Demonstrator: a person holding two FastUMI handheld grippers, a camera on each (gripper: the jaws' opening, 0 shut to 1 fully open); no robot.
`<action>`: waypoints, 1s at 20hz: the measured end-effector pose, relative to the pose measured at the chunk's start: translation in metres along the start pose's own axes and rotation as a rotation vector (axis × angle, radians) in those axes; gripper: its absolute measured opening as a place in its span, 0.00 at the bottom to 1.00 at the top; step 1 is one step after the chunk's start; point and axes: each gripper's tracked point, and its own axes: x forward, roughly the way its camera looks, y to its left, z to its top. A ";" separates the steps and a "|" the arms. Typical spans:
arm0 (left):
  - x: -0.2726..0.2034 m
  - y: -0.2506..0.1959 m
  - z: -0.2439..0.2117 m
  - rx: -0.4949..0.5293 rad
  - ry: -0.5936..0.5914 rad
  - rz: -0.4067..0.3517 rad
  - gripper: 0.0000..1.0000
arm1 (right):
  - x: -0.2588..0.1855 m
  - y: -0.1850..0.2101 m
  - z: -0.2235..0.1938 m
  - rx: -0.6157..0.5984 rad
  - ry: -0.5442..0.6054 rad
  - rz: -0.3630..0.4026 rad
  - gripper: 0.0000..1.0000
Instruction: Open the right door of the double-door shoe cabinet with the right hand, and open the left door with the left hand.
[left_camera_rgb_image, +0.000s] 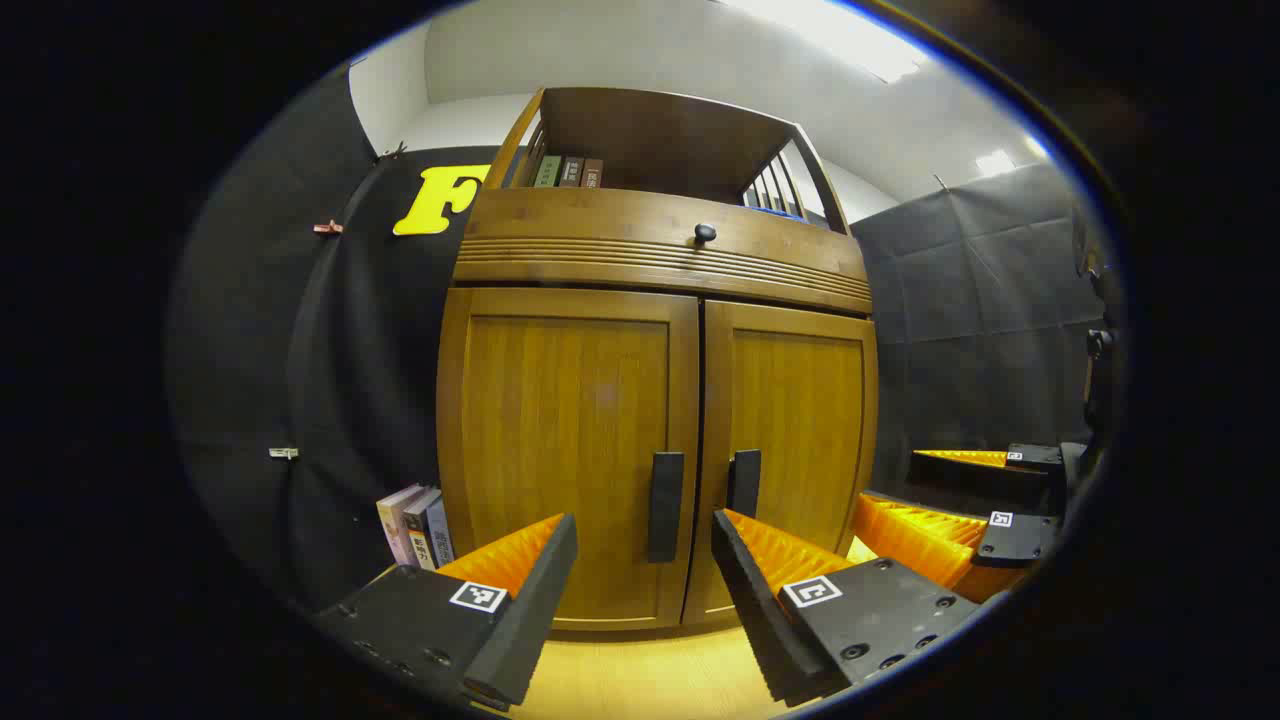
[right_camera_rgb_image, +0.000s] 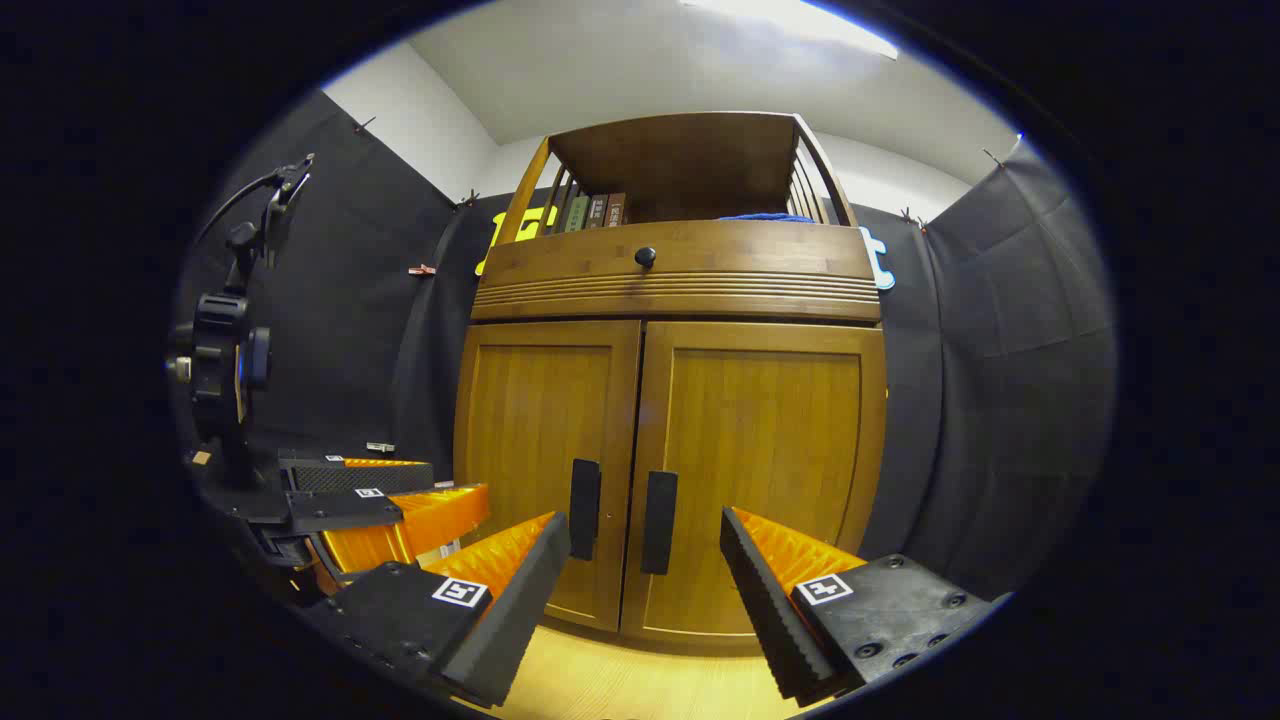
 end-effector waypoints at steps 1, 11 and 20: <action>-0.001 0.000 0.000 0.007 -0.004 0.006 0.82 | -0.001 0.000 0.001 0.000 -0.001 -0.001 0.96; -0.005 -0.003 -0.004 0.023 -0.002 -0.016 0.85 | -0.003 -0.006 0.006 0.012 -0.012 -0.035 0.96; -0.004 -0.003 -0.010 0.036 0.000 -0.018 0.85 | 0.003 -0.009 -0.003 0.019 0.007 -0.045 0.96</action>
